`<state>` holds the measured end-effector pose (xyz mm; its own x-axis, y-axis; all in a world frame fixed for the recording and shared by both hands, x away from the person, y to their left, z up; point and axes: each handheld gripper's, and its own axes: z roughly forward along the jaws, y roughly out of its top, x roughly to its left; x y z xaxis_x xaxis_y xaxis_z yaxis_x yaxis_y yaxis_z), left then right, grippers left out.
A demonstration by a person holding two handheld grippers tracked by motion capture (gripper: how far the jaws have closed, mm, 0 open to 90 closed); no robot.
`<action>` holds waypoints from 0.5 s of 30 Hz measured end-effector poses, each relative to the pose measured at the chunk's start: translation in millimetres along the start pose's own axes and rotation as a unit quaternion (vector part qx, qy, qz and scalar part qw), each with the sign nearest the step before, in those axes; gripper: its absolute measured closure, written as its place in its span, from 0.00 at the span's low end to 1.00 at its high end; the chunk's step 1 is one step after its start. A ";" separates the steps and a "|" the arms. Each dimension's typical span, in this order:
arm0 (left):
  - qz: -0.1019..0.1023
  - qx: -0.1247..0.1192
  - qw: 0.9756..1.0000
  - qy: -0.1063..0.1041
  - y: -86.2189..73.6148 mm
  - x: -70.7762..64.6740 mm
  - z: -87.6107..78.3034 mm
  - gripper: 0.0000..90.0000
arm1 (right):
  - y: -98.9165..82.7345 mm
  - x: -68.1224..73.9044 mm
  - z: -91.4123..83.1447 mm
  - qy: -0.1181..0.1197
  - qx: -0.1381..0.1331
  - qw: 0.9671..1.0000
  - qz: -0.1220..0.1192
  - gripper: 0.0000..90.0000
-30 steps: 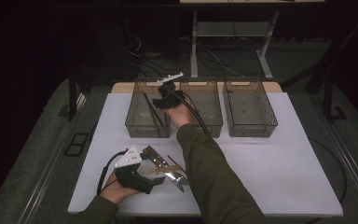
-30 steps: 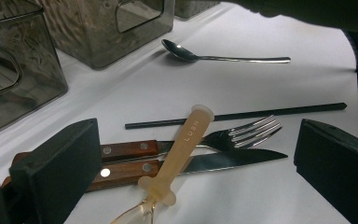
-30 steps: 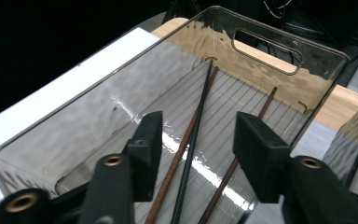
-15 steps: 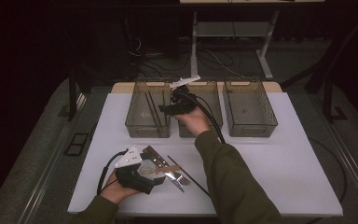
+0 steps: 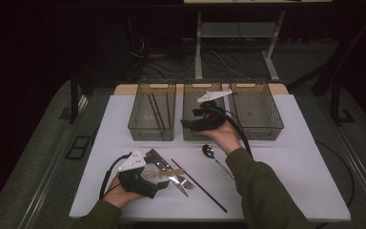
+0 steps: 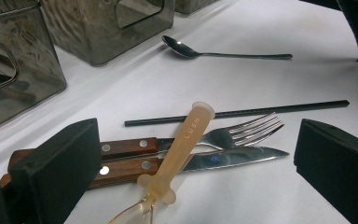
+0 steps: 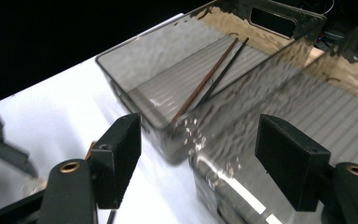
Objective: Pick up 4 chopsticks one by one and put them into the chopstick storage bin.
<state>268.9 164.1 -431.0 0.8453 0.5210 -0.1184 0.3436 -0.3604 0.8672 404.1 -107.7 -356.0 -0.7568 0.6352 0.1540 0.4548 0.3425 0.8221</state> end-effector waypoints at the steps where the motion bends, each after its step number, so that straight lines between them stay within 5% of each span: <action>1: 0.000 0.000 1.000 0.000 0.0 -0.1 0.0 0.00 | -3.6 -0.5 -4.2 0.001 0.000 1.000 0.003 0.34; 15: 0.001 0.003 1.000 -0.001 -0.7 -0.3 1.0 0.00 | -52.0 -1.7 -54.3 0.015 0.000 1.000 -0.003 0.34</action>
<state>268.8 163.4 -432.0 0.8468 0.5191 -0.1165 0.3439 -0.3670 0.8643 356.3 -164.1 -369.3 -0.7730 0.6125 0.1652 0.4500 0.3459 0.8233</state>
